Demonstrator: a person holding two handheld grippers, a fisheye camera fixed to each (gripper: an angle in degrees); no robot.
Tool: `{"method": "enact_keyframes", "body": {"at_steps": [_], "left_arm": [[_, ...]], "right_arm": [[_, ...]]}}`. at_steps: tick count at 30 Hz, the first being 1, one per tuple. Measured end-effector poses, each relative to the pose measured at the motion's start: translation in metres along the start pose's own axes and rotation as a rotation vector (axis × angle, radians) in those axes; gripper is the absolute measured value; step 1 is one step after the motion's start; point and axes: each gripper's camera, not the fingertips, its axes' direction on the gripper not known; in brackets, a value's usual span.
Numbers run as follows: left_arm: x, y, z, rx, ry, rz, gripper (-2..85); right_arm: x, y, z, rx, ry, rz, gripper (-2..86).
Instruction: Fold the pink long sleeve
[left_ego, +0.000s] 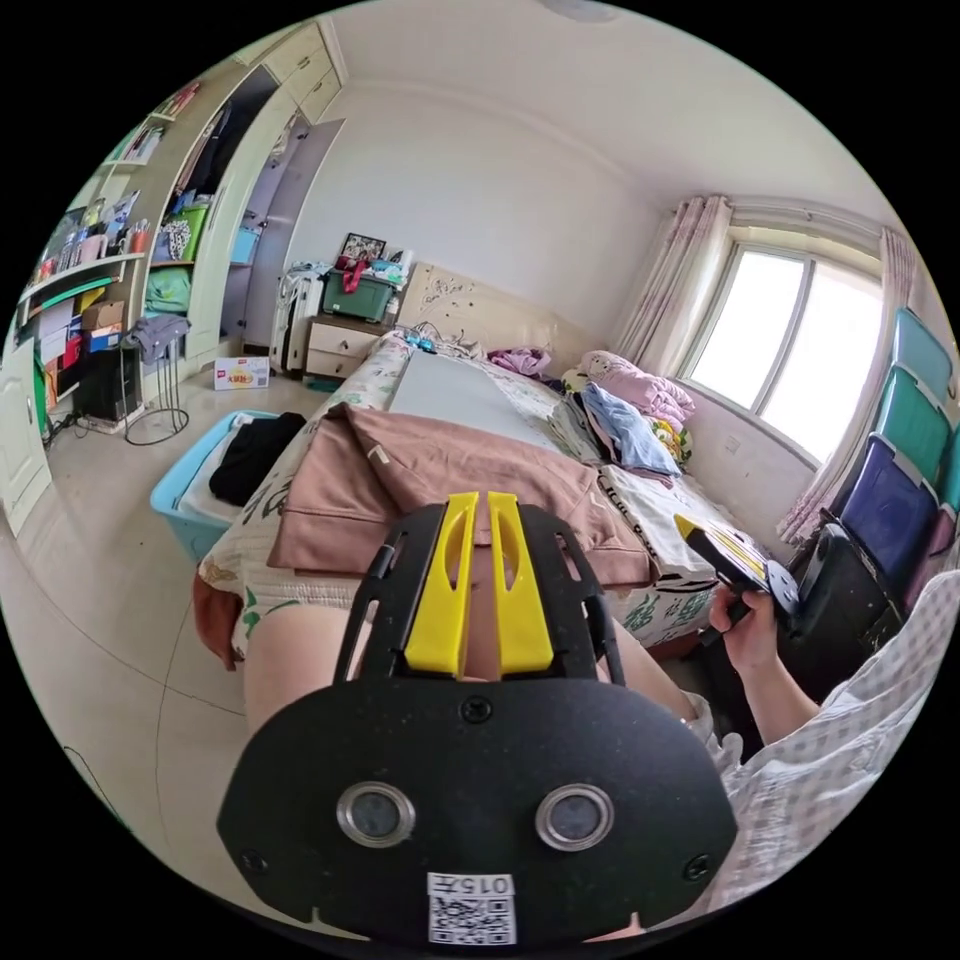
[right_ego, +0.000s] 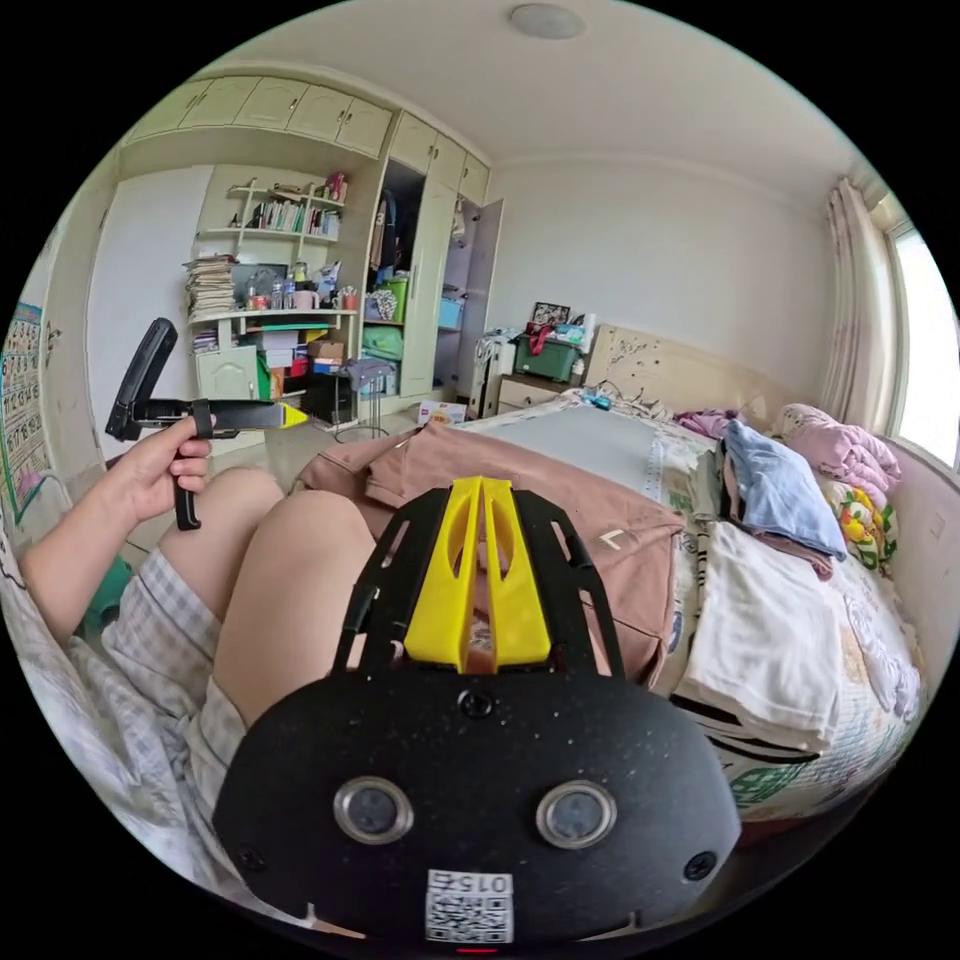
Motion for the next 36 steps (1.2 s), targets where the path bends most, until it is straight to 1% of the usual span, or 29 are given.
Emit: {"method": "enact_keyframes", "body": {"at_steps": [6,9,11,12,14,16,19,23,25,31,32,36], "left_arm": [[-0.024,-0.003,0.008,-0.038,-0.038,-0.046,-0.5],[-0.039,-0.010,0.031,-0.100,-0.044,-0.089,-0.7],[-0.045,-0.016,0.049,-0.126,-0.021,-0.087,-0.6],[-0.047,-0.017,0.053,-0.131,-0.016,-0.088,-0.6],[-0.053,-0.021,0.071,-0.142,0.003,-0.094,-0.5],[-0.057,-0.022,0.085,-0.158,0.022,-0.104,-0.4],[-0.063,-0.023,0.105,-0.196,0.053,-0.109,-0.4],[-0.070,-0.024,0.120,-0.199,0.097,-0.110,-0.4],[-0.073,-0.022,0.126,-0.203,0.111,-0.118,-0.5],[-0.085,-0.016,0.135,-0.213,0.122,-0.128,-0.7],[-0.088,-0.015,0.136,-0.211,0.125,-0.132,-0.8],[-0.098,-0.010,0.138,-0.205,0.140,-0.152,-0.8]], "right_arm": [[-0.002,-0.009,0.045,-0.051,-0.116,-0.031,-0.5],[0.000,-0.008,0.073,-0.118,-0.179,-0.072,-0.5],[0.011,-0.011,0.090,-0.208,-0.223,-0.040,-0.5],[0.015,-0.012,0.092,-0.218,-0.229,-0.024,-0.5],[0.032,-0.016,0.098,-0.240,-0.172,0.056,-0.5],[0.041,-0.020,0.101,-0.242,-0.096,0.085,-0.5],[0.049,-0.031,0.101,-0.220,-0.039,0.072,-0.5],[0.056,-0.046,0.101,-0.190,-0.006,0.069,-0.5],[0.065,-0.053,0.098,-0.147,-0.080,0.096,-0.5],[0.117,-0.081,0.123,-0.261,-0.307,0.386,-0.5],[0.125,-0.085,0.132,-0.300,-0.326,0.423,-0.5],[0.139,-0.096,0.144,-0.297,-0.381,0.485,-0.4]]}}
